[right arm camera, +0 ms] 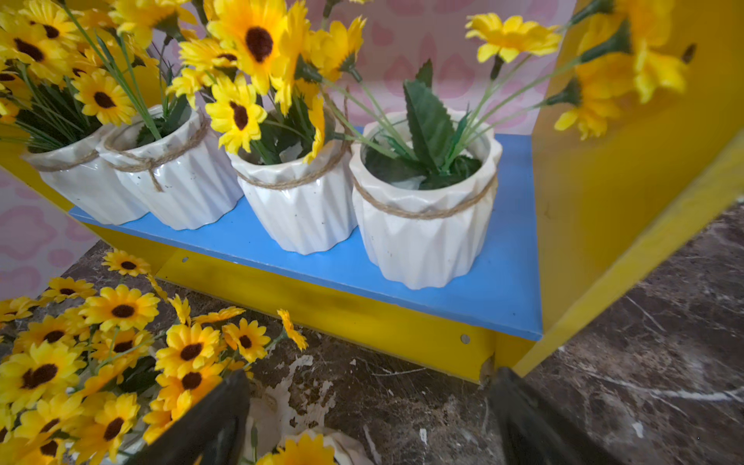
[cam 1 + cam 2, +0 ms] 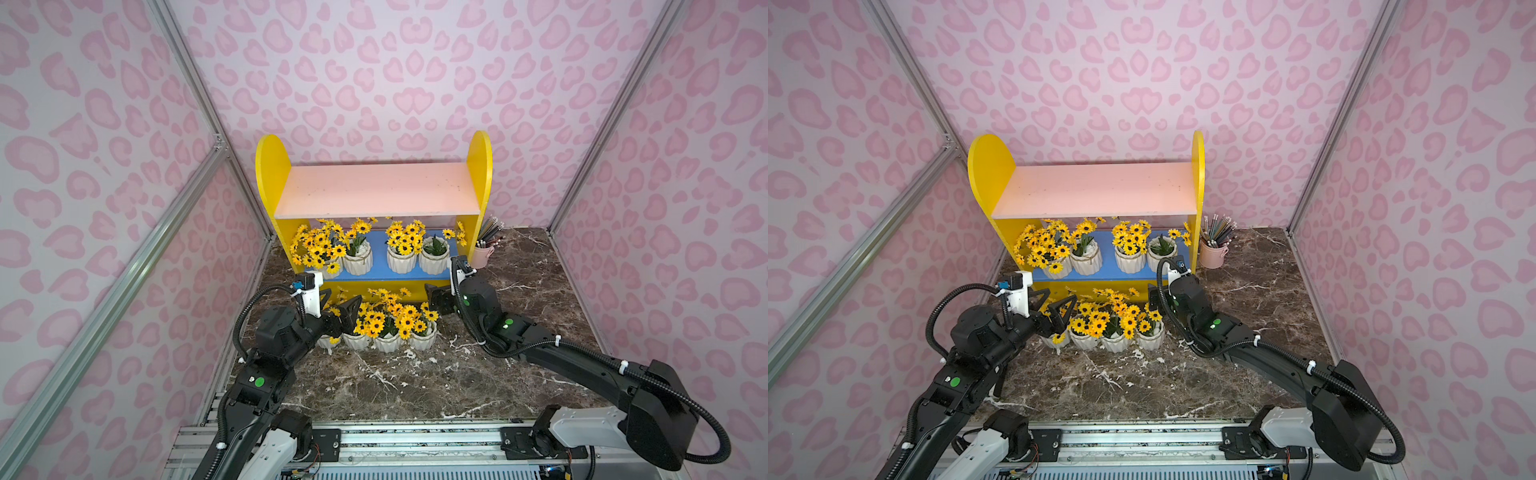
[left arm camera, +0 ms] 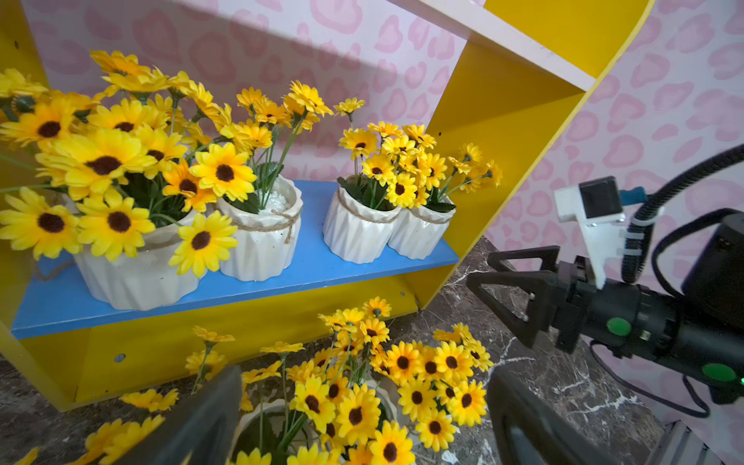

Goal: Take the sunflower pots off the shelves
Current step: Pick up the sunflower pot from the shelf.

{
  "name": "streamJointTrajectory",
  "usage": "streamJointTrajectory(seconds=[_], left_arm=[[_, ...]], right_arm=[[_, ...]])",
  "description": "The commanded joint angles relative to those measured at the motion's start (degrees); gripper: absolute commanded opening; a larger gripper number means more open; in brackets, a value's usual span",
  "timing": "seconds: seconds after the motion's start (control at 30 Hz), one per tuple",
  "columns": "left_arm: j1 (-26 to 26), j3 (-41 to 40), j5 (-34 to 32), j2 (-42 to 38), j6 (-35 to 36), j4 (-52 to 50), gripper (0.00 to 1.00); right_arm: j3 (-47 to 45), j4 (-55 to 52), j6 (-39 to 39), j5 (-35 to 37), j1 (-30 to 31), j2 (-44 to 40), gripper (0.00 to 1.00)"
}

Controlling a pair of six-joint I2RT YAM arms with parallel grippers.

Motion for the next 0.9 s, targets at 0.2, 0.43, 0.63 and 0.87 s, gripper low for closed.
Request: streamJointTrajectory(seconds=[0.2, 0.43, 0.63, 0.87], left_arm=[[0.1, -0.4, 3.19, -2.41, 0.92, 2.03, 0.97], [0.14, -0.54, 4.22, -2.7, 1.1, 2.32, 0.97], [0.14, -0.74, 4.03, -3.83, 1.1, 2.6, 0.97], [0.1, -0.66, 3.94, -3.82, 1.22, 2.74, 0.97]], right_arm=[[5.47, 8.23, -0.78, 9.91, -0.1, 10.53, 0.99], [9.21, 11.48, 0.11, 13.26, -0.62, 17.79, 0.99], [8.29, 15.17, -0.27, 14.31, -1.36, 18.84, 0.99], [7.54, 21.83, -4.0, 11.08, -3.23, 20.31, 0.99]])
